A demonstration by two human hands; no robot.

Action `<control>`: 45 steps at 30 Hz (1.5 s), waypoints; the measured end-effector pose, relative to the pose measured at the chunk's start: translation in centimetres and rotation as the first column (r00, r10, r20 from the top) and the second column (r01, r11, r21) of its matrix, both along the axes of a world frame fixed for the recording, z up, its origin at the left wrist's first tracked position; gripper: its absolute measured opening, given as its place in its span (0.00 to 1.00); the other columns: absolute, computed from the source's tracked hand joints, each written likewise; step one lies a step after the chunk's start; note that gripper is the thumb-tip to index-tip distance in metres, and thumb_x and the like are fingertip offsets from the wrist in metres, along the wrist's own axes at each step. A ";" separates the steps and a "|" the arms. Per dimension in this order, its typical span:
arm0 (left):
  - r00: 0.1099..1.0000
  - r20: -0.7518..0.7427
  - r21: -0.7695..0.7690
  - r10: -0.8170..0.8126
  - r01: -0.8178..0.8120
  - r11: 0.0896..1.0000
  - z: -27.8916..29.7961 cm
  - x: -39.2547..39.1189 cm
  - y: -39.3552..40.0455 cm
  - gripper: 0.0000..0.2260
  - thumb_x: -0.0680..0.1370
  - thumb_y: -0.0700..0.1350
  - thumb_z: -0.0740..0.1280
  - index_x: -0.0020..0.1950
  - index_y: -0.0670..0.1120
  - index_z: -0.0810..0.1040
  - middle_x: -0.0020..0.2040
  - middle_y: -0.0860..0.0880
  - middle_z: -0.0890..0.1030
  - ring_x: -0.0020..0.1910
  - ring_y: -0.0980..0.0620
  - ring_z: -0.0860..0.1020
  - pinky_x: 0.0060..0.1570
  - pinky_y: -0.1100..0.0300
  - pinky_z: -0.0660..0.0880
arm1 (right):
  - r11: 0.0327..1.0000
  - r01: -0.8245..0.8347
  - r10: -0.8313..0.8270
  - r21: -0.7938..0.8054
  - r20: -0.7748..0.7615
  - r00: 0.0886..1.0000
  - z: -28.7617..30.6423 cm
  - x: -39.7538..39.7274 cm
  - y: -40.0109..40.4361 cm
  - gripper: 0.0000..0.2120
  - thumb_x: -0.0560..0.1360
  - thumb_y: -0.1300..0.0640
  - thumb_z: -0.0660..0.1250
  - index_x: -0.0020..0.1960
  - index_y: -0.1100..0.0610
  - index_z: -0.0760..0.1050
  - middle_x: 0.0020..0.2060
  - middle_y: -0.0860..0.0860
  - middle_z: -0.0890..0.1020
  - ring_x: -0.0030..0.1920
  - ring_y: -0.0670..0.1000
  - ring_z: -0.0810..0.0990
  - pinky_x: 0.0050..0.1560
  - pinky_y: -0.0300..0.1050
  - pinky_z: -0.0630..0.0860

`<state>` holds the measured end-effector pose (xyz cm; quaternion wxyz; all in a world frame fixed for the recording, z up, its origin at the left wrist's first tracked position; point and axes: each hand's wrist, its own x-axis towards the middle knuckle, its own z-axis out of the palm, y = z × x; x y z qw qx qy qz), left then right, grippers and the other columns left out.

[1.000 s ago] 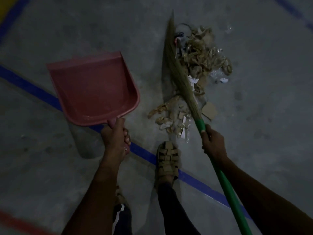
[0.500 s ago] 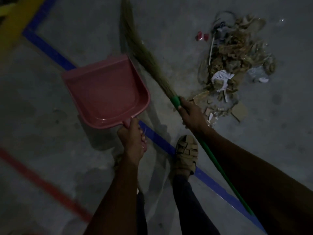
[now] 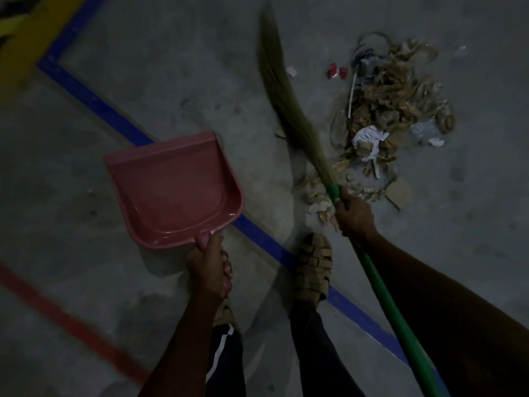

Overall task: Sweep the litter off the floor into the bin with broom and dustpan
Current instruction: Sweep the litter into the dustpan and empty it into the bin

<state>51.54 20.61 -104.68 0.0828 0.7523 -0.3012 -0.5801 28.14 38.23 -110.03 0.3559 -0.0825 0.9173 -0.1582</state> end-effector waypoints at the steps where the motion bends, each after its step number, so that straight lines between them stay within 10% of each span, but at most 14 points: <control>1: 1.000 -0.018 -0.002 -0.024 0.024 1.000 0.1 -0.1 0.2 0.13 0.78 0.46 0.69 0.35 0.46 0.71 0.24 0.50 0.69 0.18 0.53 0.64 0.22 0.66 0.62 | 0.999 0.035 -0.034 0.022 -0.013 0.999 0.0 -0.1 1.6 0.18 0.82 0.52 0.57 0.69 0.57 0.73 0.41 0.61 0.82 0.38 0.62 0.82 0.41 0.59 0.82; 11: 0.989 -0.046 -0.079 -0.139 0.135 0.988 2.1 -0.4 -0.4 0.12 0.77 0.44 0.68 0.34 0.46 0.71 0.23 0.51 0.69 0.19 0.53 0.64 0.23 0.63 0.62 | 0.999 -0.032 0.026 -0.021 -0.238 0.971 2.8 5.1 8.7 0.22 0.83 0.56 0.56 0.76 0.59 0.64 0.38 0.55 0.73 0.34 0.55 0.71 0.33 0.45 0.64; 20: 0.989 -0.005 -0.041 -0.151 0.151 0.988 4.1 4.9 -2.0 0.15 0.78 0.46 0.69 0.33 0.45 0.70 0.26 0.48 0.70 0.19 0.52 0.66 0.22 0.65 0.63 | 0.938 -0.282 0.282 -0.202 -0.031 0.959 1.8 13.4 0.9 0.25 0.81 0.48 0.53 0.75 0.57 0.65 0.43 0.53 0.73 0.40 0.53 0.73 0.41 0.46 0.67; 26: 0.991 0.006 -0.055 -0.133 0.133 0.990 4.9 7.7 -3.8 0.12 0.78 0.46 0.69 0.39 0.42 0.73 0.27 0.47 0.70 0.20 0.52 0.66 0.23 0.65 0.63 | 0.886 -0.460 0.462 -0.052 0.055 0.885 0.7 16.1 -4.4 0.25 0.83 0.51 0.54 0.79 0.51 0.58 0.49 0.58 0.74 0.43 0.59 0.75 0.41 0.49 0.72; 34: 0.992 -0.013 -0.101 -0.122 0.120 0.988 5.6 4.8 -2.6 0.13 0.78 0.43 0.68 0.35 0.44 0.70 0.26 0.48 0.69 0.20 0.52 0.65 0.23 0.66 0.61 | 0.982 -0.180 0.182 0.057 -0.029 0.983 1.7 9.4 0.7 0.19 0.82 0.53 0.57 0.72 0.56 0.69 0.41 0.57 0.77 0.37 0.55 0.76 0.34 0.45 0.70; 45: 0.969 -0.064 -0.037 -0.237 0.235 0.971 6.7 -8.0 7.3 0.14 0.78 0.44 0.68 0.33 0.44 0.71 0.25 0.47 0.69 0.18 0.52 0.65 0.25 0.62 0.62 | 0.980 -0.131 0.177 0.151 -0.359 0.916 7.0 0.0 12.5 0.25 0.81 0.55 0.62 0.76 0.54 0.64 0.55 0.59 0.76 0.39 0.60 0.77 0.32 0.46 0.71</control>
